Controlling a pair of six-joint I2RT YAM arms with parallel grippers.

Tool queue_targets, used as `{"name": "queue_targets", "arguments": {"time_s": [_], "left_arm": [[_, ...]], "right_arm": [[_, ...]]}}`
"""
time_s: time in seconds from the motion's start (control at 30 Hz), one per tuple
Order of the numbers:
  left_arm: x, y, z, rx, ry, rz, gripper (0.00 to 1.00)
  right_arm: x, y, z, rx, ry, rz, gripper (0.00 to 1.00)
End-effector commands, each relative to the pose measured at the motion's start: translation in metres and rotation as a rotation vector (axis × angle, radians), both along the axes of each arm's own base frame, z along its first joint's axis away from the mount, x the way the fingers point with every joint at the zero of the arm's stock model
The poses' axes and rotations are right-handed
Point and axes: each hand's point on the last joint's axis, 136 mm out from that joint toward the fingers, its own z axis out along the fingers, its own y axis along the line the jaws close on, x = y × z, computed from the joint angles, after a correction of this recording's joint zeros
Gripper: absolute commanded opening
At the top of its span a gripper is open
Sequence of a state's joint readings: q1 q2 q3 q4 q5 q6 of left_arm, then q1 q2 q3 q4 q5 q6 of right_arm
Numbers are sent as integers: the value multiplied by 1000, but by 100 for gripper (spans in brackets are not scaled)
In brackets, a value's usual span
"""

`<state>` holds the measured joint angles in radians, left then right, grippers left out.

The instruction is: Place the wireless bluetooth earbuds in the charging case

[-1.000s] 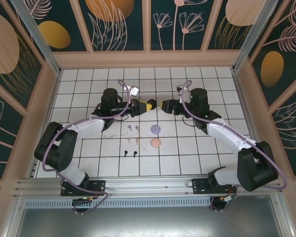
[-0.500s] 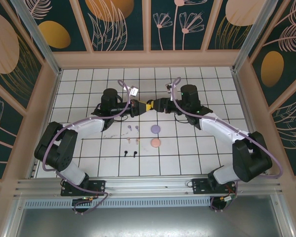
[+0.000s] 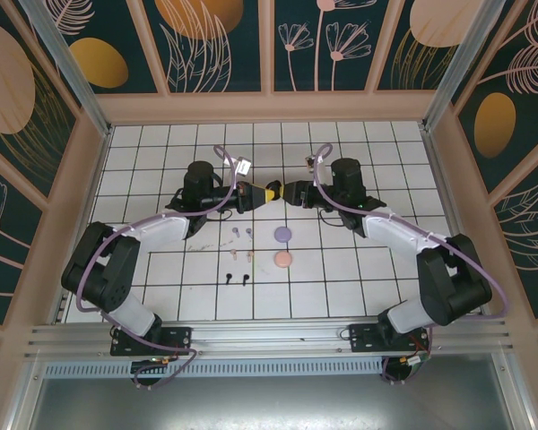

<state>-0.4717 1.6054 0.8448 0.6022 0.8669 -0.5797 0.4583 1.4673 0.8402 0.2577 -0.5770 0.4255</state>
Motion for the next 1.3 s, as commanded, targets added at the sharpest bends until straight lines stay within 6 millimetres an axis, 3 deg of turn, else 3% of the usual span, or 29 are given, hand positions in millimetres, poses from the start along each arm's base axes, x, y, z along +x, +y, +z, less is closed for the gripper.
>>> {"name": "queue_targets", "arguments": {"time_s": [0.0,0.23,0.7,1.27], "left_arm": [[-12,-2,33,-59,-100,-53,0],[-13,-2,33,-60,-100,-54,0],[-20,-3,39,-81,-110,-97,0],[-23,-5,51,-124,-117,-120,0]], "right_arm": [[5,-5,-13,-18,26,-30,48],[4,-3,-9,-3,26,-15,47],[-31,-18,45,137,-49,54,48],[-30,-5,52,199,-37,100,42]]}}
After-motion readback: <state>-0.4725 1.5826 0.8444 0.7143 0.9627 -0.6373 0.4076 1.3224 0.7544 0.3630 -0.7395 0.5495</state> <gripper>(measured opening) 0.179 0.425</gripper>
